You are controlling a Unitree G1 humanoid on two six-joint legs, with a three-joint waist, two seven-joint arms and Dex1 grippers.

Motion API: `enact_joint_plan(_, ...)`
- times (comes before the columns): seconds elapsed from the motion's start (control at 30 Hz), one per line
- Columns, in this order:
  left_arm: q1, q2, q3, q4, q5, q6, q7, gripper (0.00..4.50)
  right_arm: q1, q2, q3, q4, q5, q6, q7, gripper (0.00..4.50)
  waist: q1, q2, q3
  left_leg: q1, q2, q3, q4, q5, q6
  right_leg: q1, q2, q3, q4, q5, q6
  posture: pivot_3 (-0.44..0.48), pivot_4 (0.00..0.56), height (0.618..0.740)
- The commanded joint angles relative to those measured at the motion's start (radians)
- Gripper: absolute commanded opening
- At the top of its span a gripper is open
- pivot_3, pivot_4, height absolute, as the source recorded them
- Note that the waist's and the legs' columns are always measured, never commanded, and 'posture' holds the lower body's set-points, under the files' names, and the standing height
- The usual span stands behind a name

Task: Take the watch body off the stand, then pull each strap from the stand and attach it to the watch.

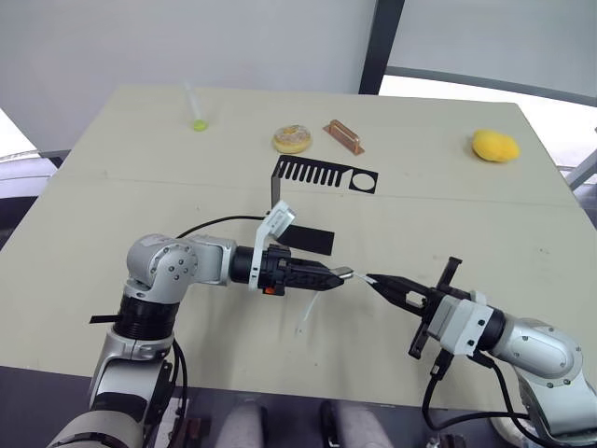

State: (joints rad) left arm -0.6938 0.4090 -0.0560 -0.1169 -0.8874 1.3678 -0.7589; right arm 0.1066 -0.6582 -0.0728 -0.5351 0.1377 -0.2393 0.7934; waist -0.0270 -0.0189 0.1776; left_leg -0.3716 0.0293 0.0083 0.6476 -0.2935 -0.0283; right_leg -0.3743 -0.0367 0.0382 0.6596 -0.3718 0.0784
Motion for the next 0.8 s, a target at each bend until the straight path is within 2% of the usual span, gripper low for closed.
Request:
enact_joint_plan(0.03, -0.001, 0.006, 0.02, -0.019, -0.014, -0.009, -0.005, 1.58, 0.014, -0.016, -0.022, -0.013, 0.02, -0.028, 0.007, 0.0, 0.0, 0.0, 0.0, 0.0, 0.0, 0.0, 0.0, 0.0, 0.0, 0.0, 0.0, 0.0, 0.0, 0.0, 0.0, 0.0, 0.15, 0.74)
enact_joint_plan(0.8, 0.006, -0.003, 0.011, -0.035, -0.021, 0.005, 0.005, 1.58, -0.006, -0.007, 0.0, 0.005, -0.02, -0.036, -0.019, 0.0, 0.0, 0.0, 0.0, 0.0, 0.0, 0.0, 0.0, 0.0, 0.0, 0.0, 0.0, 0.0, 0.0, 0.0, 0.0, 0.0, 0.15, 0.74)
